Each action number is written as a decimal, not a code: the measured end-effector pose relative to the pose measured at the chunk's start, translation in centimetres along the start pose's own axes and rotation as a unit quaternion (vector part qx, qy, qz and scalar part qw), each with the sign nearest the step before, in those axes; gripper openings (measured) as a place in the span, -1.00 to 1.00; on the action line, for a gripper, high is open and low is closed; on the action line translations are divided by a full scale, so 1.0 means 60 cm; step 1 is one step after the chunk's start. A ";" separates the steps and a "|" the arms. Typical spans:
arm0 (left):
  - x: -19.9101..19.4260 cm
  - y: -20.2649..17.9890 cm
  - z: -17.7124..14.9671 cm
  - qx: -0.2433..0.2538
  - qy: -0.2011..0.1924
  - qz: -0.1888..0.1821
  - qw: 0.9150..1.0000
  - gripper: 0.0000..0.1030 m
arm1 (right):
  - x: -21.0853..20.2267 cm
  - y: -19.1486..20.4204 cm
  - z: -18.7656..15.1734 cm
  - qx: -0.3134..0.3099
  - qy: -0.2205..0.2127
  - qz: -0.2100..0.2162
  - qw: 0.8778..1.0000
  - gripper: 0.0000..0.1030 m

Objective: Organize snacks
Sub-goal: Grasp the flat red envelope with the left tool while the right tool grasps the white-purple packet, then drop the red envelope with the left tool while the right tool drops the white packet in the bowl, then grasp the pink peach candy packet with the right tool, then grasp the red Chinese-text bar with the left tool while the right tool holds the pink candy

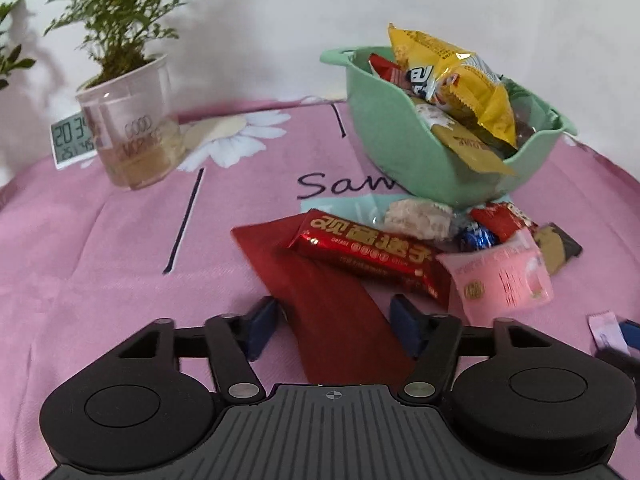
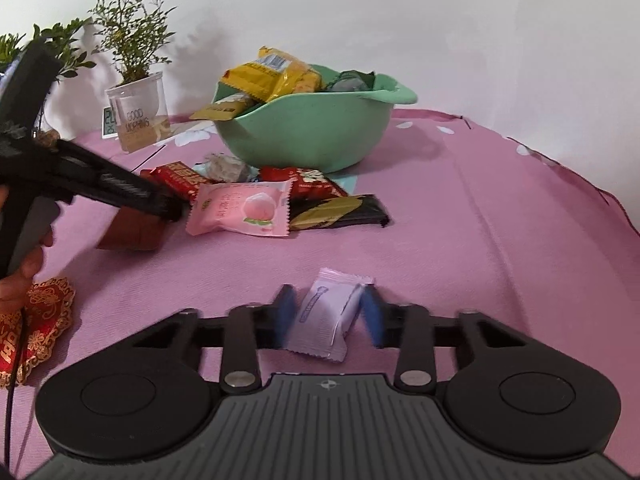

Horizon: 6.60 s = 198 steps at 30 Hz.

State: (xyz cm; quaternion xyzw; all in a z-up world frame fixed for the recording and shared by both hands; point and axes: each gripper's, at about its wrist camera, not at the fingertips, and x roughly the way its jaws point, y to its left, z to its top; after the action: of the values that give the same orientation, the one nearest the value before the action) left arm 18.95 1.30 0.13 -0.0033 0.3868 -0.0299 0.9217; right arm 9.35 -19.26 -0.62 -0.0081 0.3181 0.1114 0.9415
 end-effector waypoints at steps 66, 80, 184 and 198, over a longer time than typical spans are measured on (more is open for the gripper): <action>0.003 -0.073 0.323 0.115 -0.079 -0.054 0.989 1.00 | 0.096 -0.087 0.155 0.061 -0.191 0.092 0.975 0.32; 0.101 -0.128 0.305 0.193 -0.021 -0.050 0.980 1.00 | 0.111 -0.112 0.123 0.134 -0.199 0.112 0.964 0.32; -0.187 -0.013 -0.101 -0.042 -0.022 -0.019 0.999 1.00 | -0.085 0.010 -0.075 0.061 -0.034 0.038 0.997 -0.04; -0.167 -0.047 -0.079 -0.022 -0.014 -0.009 1.000 1.00 | -0.086 0.002 -0.077 0.078 -0.037 0.050 0.995 -0.03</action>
State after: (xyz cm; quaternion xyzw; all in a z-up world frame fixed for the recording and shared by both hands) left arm 8.42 -0.86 4.01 -0.0272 0.3743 -0.0301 0.9264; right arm 2.56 -20.61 -1.21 0.0853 0.2903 0.1337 0.9437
